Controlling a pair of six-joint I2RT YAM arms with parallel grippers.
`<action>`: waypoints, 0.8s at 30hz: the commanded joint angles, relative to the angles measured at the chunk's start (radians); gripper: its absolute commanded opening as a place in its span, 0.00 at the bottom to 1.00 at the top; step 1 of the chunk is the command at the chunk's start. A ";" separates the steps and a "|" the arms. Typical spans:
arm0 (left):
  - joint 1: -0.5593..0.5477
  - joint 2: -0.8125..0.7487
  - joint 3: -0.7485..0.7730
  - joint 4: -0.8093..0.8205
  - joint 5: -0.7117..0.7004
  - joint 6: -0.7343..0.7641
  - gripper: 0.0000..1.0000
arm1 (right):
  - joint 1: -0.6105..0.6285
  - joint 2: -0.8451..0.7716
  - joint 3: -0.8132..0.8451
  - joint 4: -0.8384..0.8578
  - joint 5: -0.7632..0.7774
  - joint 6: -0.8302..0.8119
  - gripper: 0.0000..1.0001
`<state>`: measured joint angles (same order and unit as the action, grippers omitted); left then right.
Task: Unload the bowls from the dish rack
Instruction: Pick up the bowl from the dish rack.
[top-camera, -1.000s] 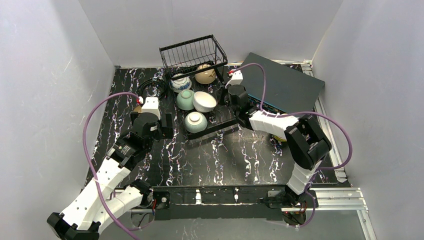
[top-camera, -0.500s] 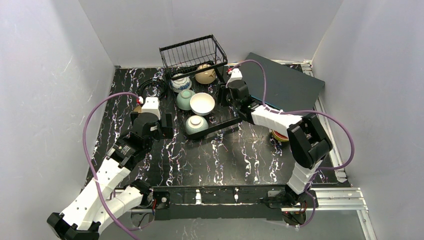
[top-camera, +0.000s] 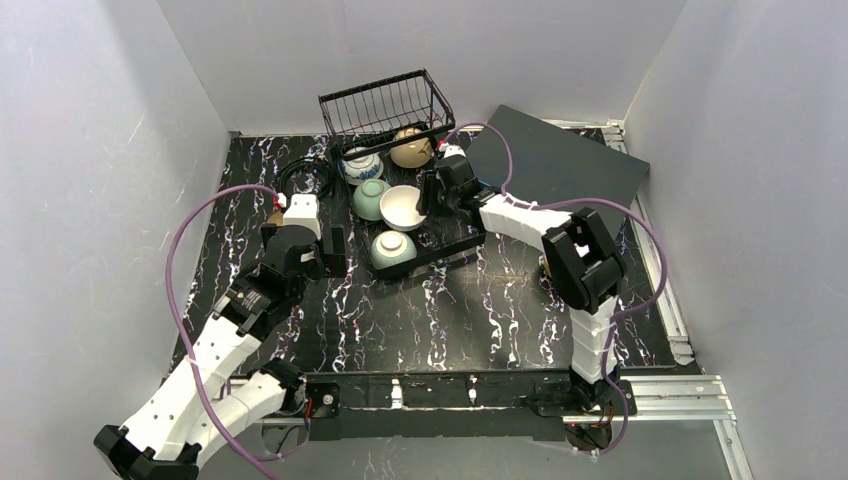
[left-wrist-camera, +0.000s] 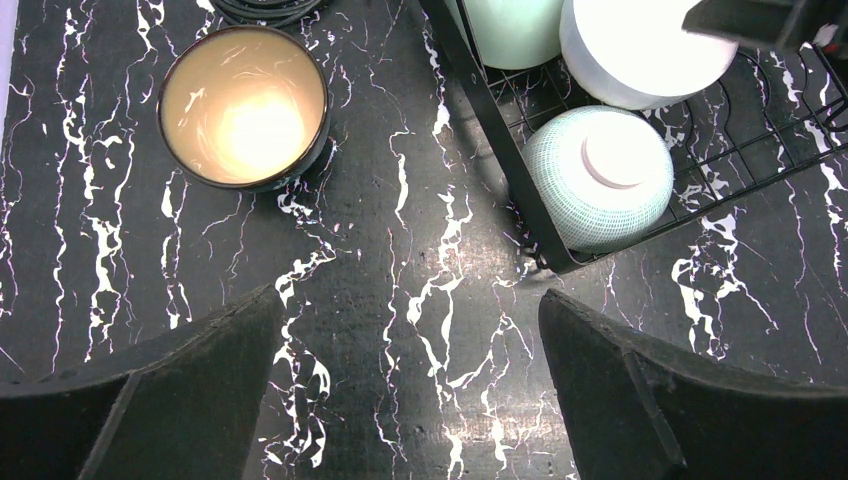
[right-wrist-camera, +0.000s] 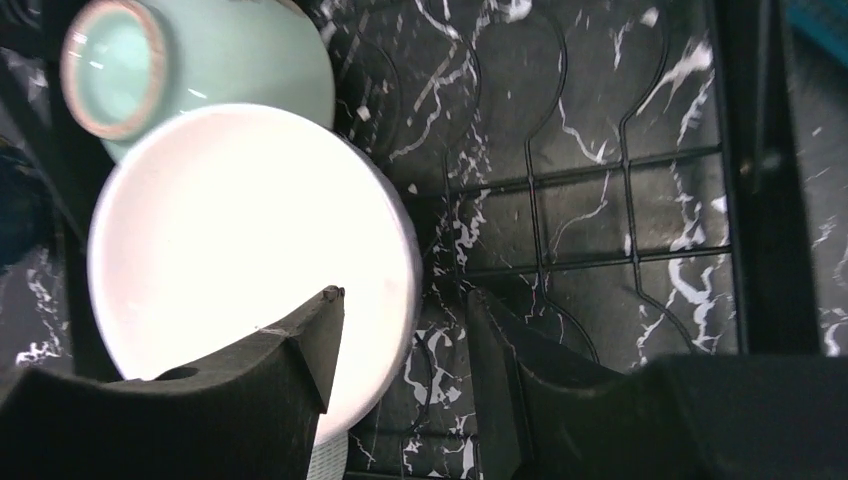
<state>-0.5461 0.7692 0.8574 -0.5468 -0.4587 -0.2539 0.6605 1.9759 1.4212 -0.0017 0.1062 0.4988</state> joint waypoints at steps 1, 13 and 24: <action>0.005 -0.013 -0.006 0.009 -0.003 0.005 0.98 | -0.002 0.046 0.069 -0.050 -0.004 0.039 0.55; 0.009 -0.005 -0.008 0.011 0.004 0.005 0.98 | -0.002 0.080 0.102 -0.045 0.024 0.059 0.18; 0.009 0.025 0.016 0.007 0.072 -0.034 0.98 | 0.000 -0.054 0.080 -0.101 0.087 -0.002 0.01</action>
<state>-0.5423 0.7746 0.8574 -0.5461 -0.4297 -0.2623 0.6609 2.0460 1.4830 -0.0895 0.1566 0.5312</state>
